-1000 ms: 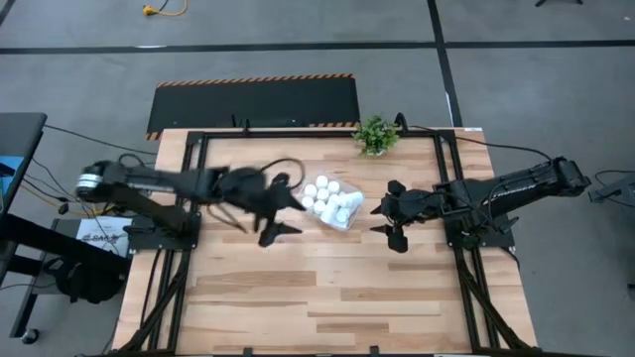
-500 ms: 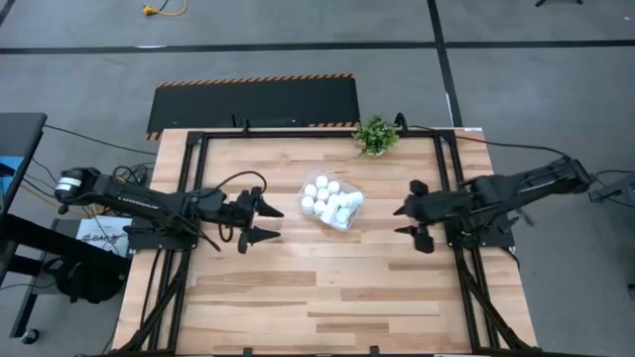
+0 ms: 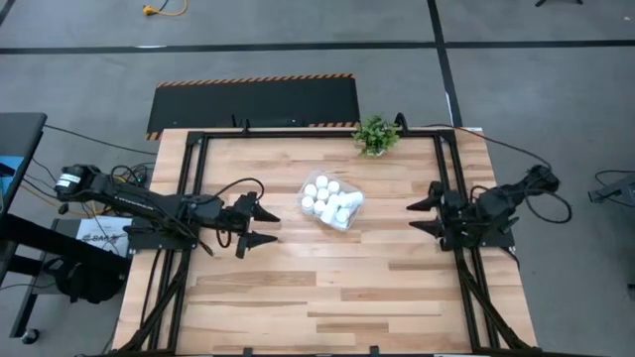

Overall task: Pick and place pill bottles into a basket
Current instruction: Return to Home Position

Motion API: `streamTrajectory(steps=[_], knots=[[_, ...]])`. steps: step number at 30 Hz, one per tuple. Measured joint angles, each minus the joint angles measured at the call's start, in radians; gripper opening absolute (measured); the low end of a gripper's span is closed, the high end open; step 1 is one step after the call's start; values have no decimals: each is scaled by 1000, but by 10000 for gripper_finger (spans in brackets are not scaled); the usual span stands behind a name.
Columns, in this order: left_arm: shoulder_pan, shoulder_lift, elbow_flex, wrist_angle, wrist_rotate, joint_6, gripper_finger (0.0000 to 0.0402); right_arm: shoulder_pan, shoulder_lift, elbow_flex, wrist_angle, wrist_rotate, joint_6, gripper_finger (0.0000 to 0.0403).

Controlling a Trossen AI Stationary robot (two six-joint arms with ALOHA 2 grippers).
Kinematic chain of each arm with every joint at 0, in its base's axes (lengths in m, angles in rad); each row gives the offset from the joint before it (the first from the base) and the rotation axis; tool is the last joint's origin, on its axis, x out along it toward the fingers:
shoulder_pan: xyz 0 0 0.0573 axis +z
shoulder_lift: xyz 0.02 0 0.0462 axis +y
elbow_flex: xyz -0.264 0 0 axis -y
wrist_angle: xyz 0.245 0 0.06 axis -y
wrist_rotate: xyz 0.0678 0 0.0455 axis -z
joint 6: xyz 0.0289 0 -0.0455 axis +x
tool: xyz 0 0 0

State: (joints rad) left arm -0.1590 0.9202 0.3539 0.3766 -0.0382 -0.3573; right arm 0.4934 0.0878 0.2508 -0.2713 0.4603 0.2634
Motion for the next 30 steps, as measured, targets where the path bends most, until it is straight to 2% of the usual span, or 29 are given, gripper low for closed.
streamTrajectory(steps=[2,4,8,12,17,22,26,30], knots=[[-20,-21,0,-16,-27,21,279,11,-61,-60,102,-12,-70,218],[-34,-54,0,-17,-3,81,279,18,-86,-96,163,-11,-117,218],[-37,-134,-13,-78,32,130,279,20,-73,-103,143,-11,-149,218],[-37,-225,-140,97,125,140,279,15,-64,-104,88,-14,-146,218],[-38,-293,-345,364,193,56,279,15,-63,-103,55,-14,-141,218],[-41,-320,-343,333,243,92,279,15,-63,-123,28,-12,-133,218],[-45,-327,-343,261,277,86,279,15,-56,-160,37,16,-58,218],[-48,-358,-344,271,302,104,279,15,-46,-162,61,37,-84,218]])
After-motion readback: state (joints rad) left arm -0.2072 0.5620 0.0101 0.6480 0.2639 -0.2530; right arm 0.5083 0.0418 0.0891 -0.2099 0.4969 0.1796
